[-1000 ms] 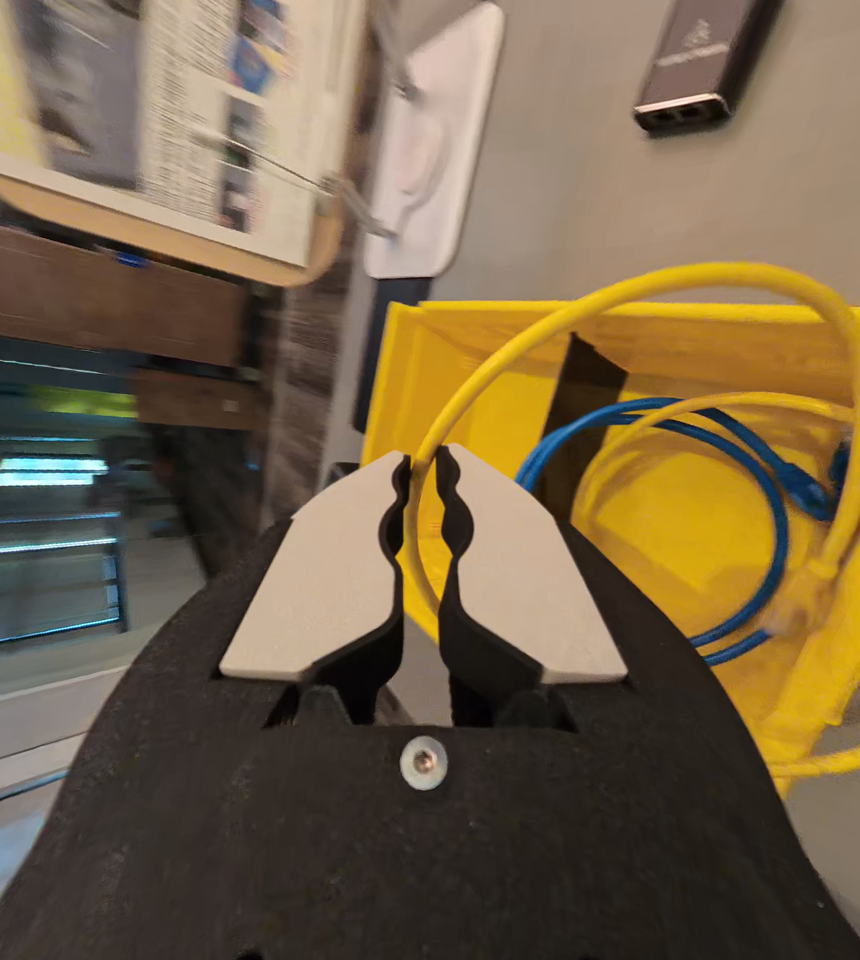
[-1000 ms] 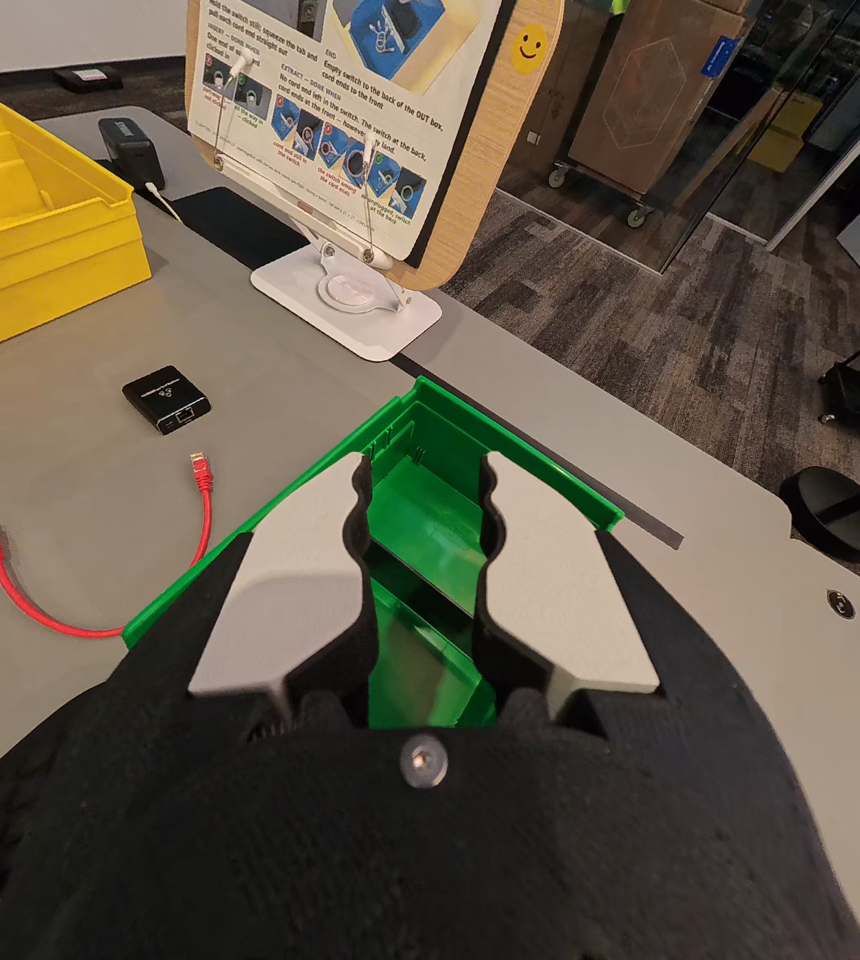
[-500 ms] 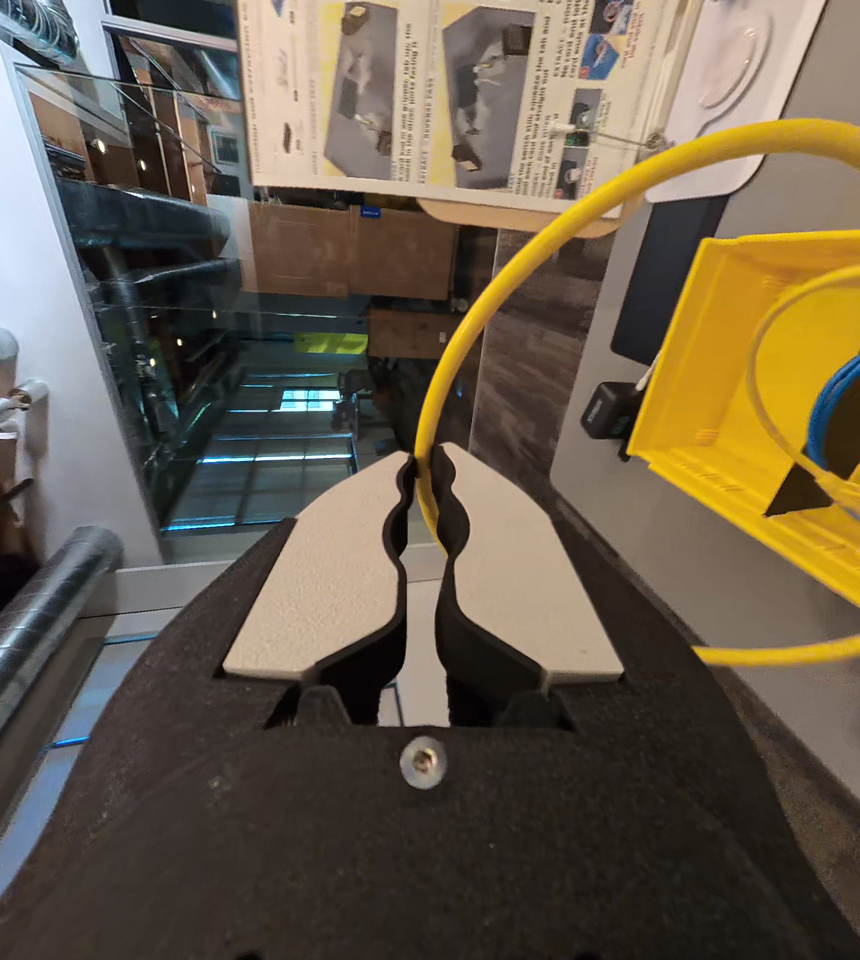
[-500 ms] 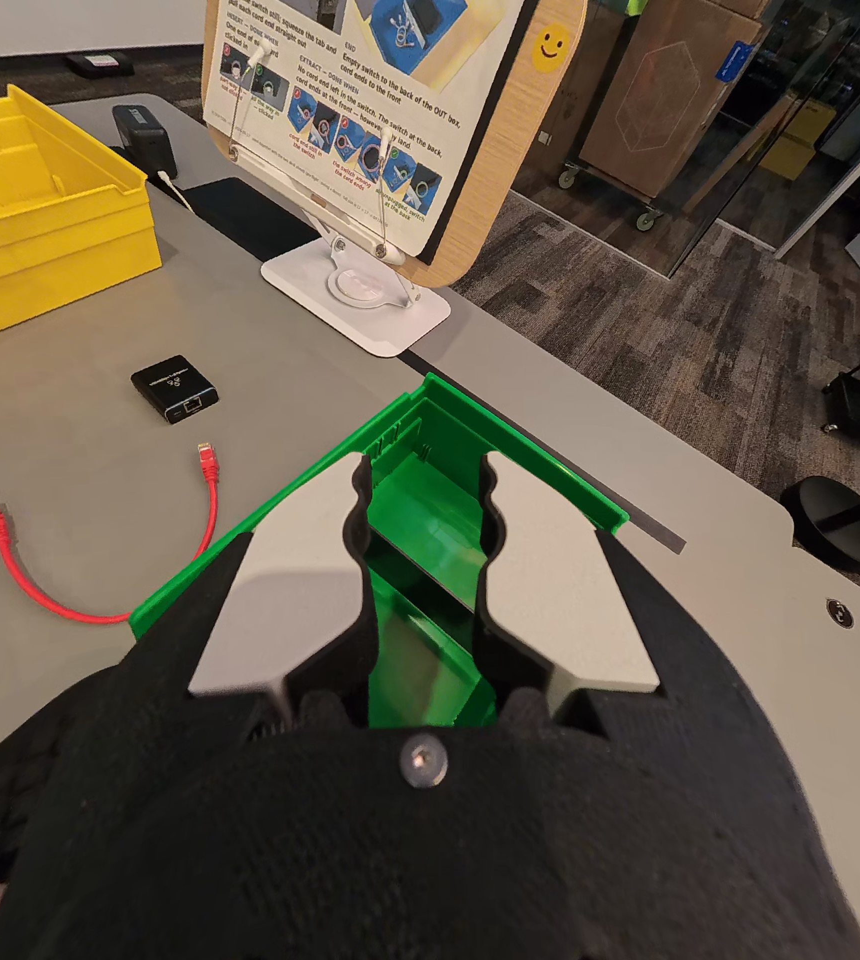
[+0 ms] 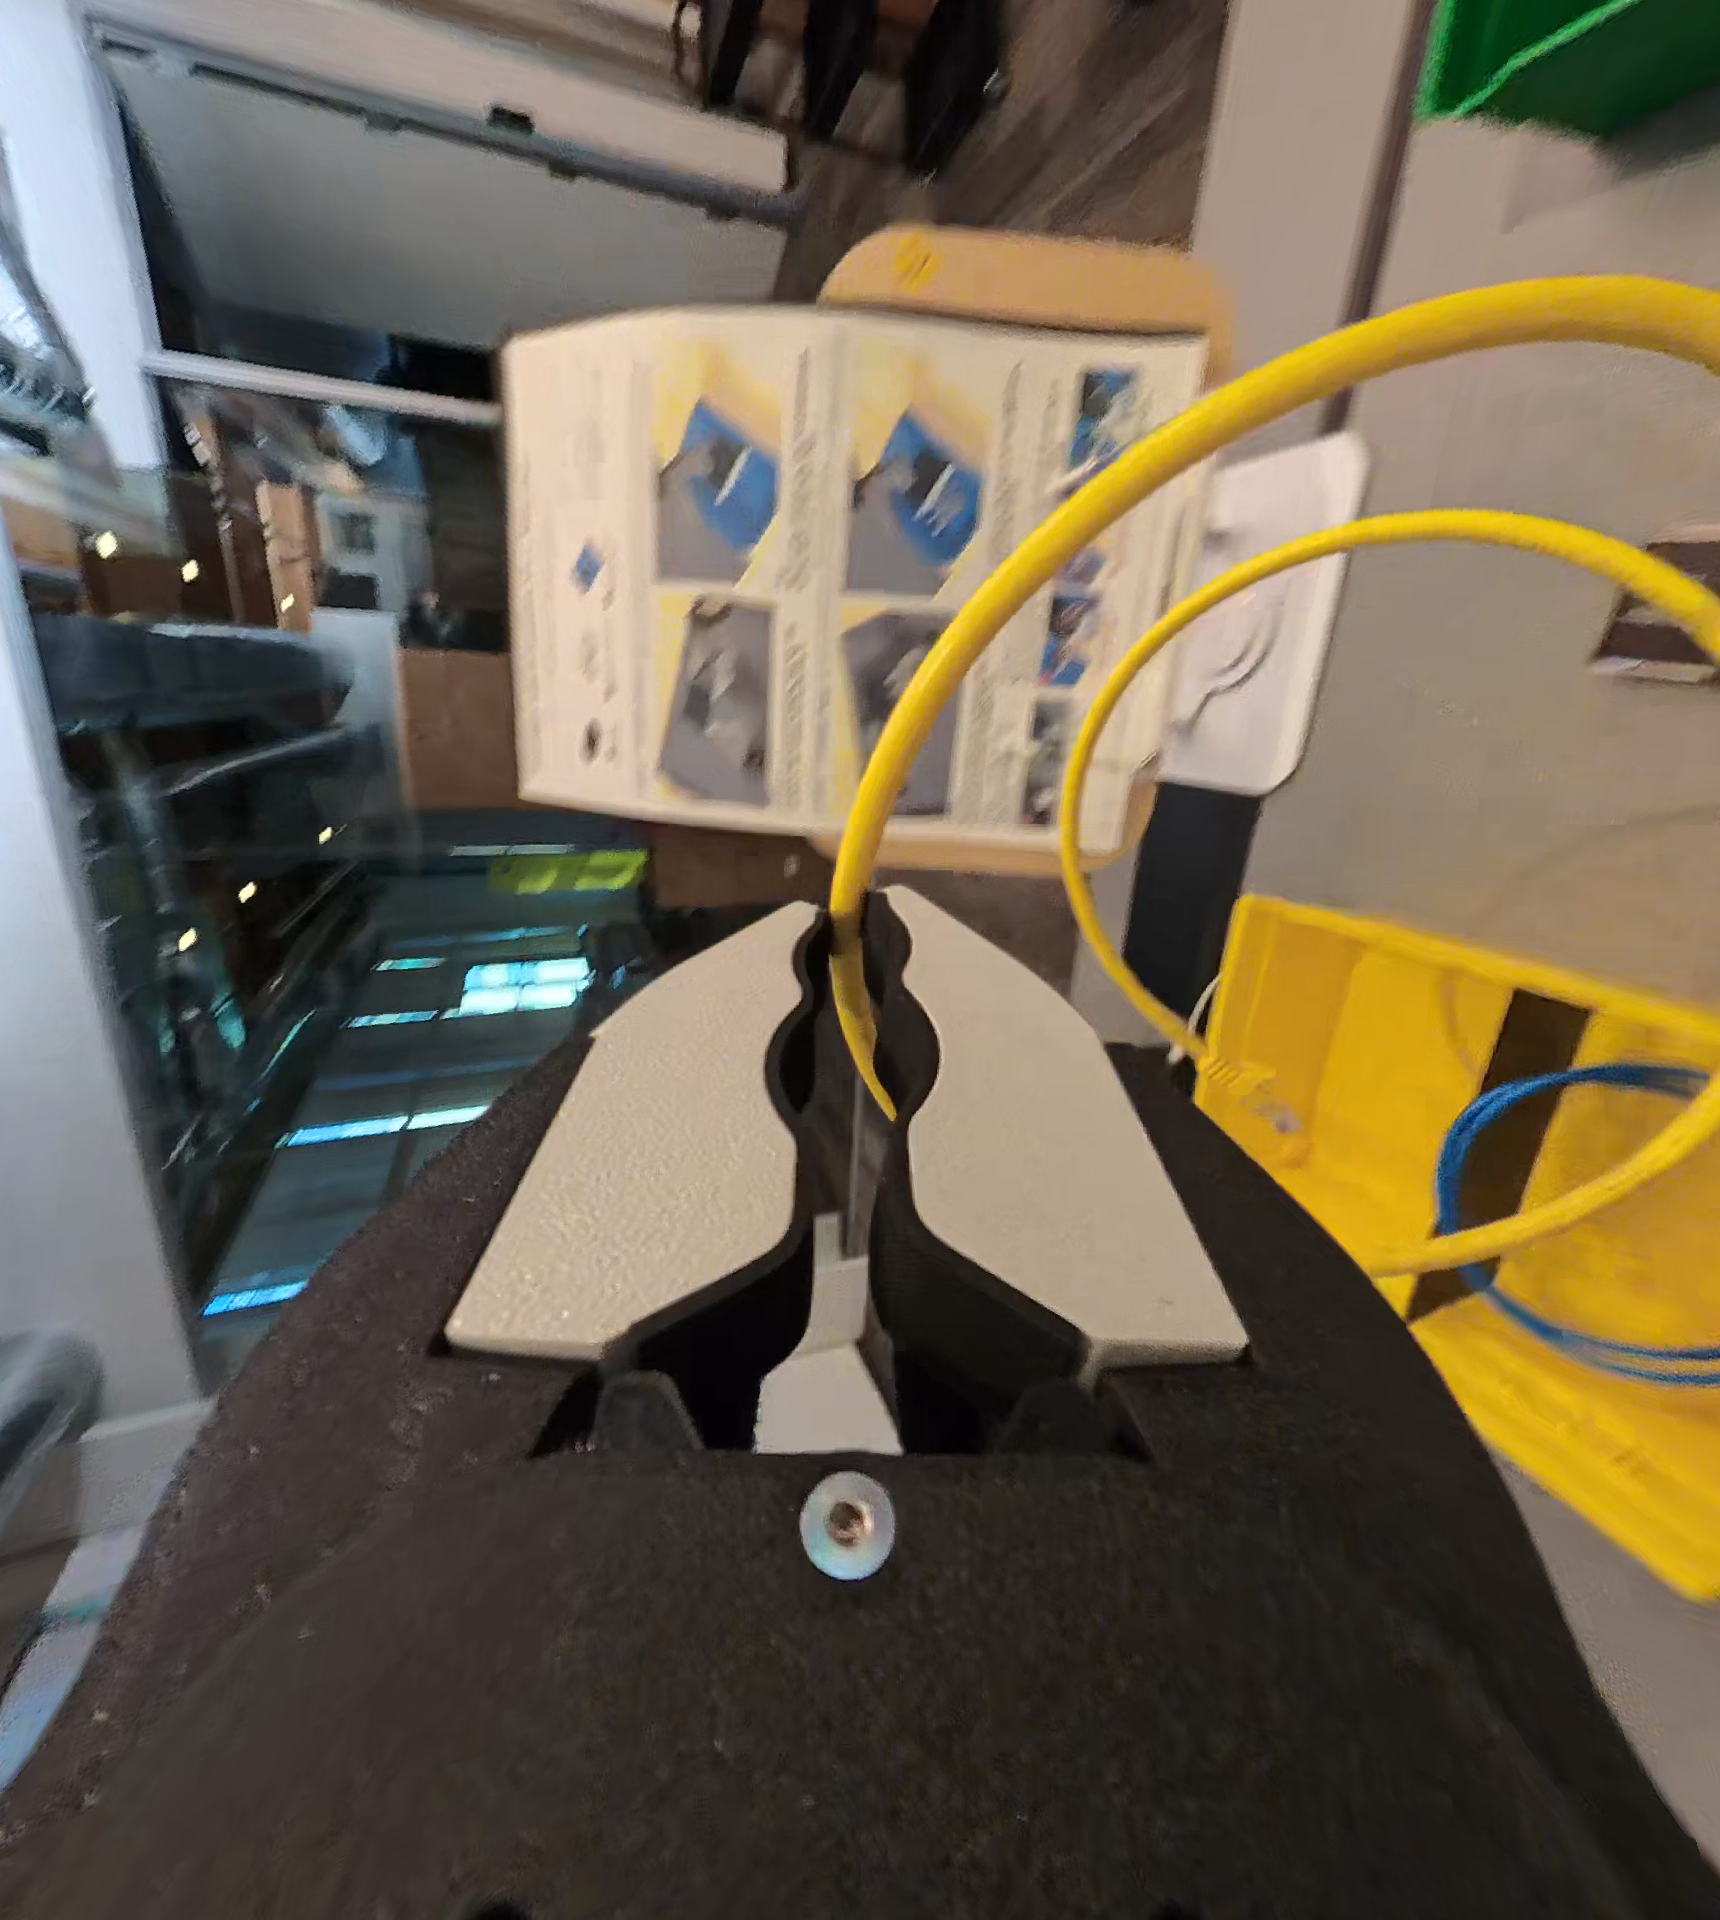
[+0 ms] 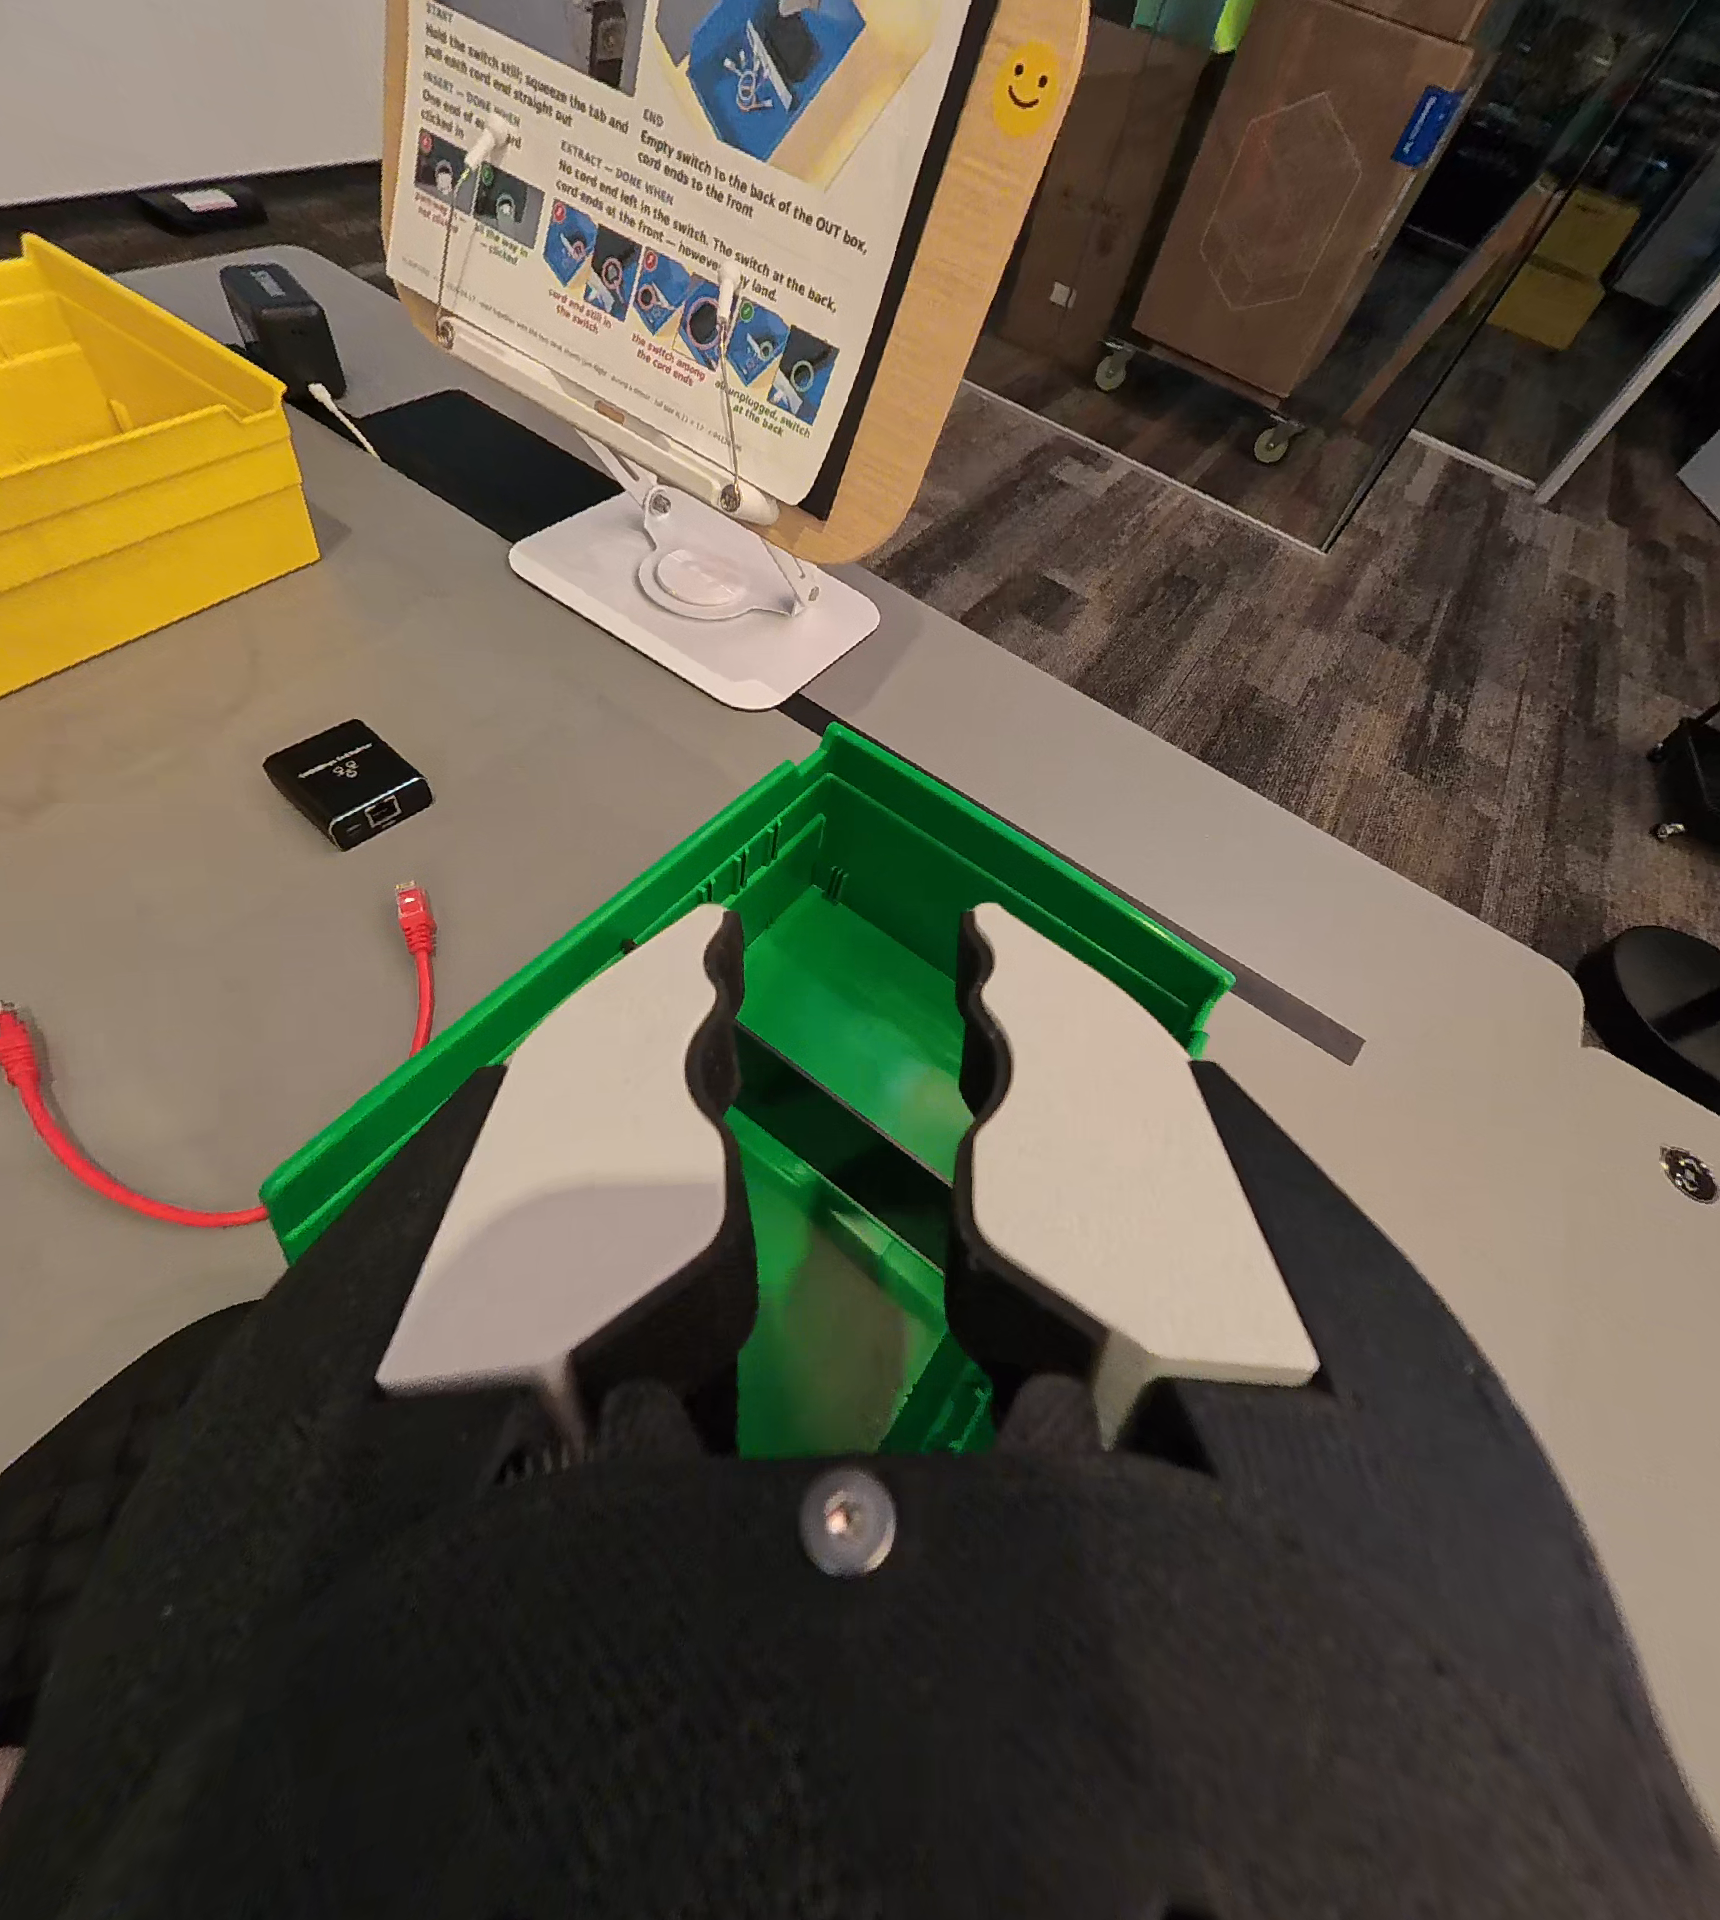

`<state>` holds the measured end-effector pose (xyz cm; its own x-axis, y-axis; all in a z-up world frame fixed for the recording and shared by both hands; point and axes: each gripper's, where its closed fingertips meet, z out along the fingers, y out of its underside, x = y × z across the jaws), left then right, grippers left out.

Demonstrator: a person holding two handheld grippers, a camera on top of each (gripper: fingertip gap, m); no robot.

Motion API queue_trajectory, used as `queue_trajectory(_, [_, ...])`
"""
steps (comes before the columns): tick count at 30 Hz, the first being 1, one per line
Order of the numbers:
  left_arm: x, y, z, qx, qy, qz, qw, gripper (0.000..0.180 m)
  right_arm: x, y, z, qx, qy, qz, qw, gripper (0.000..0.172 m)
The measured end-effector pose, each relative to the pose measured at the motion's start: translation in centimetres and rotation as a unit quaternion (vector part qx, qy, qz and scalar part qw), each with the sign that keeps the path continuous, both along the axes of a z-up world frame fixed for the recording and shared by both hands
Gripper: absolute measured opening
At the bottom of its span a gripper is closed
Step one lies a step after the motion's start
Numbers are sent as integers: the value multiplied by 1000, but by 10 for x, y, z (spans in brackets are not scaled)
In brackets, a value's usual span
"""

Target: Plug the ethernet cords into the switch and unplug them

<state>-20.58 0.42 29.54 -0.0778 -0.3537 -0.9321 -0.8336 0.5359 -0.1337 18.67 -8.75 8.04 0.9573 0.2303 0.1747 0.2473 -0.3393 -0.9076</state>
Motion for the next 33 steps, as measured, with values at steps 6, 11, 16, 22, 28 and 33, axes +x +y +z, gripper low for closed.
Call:
queue_trajectory(6, [90,-27,-112,-102,42,-96,989,5,0,-4,2,7,6,7,1000,40])
queue_trajectory(11, [135,-38,-221,-181,121,-148,965,5,-1,-5,2,10,4,14,1000,40])
queue_trajectory(16, [160,-42,-317,-251,187,-158,936,5,-1,-4,1,11,7,20,1000,40])
queue_trajectory(22, [180,-35,-377,-338,203,-135,909,25,1,0,-3,4,12,21,1000,40])
queue_trajectory(28, [176,-8,-336,-331,97,-126,930,31,4,0,-7,-4,11,16,1000,40])
queue_trajectory(33, [83,36,-254,-302,-6,-52,952,31,6,-1,-6,0,14,14,1000,40])
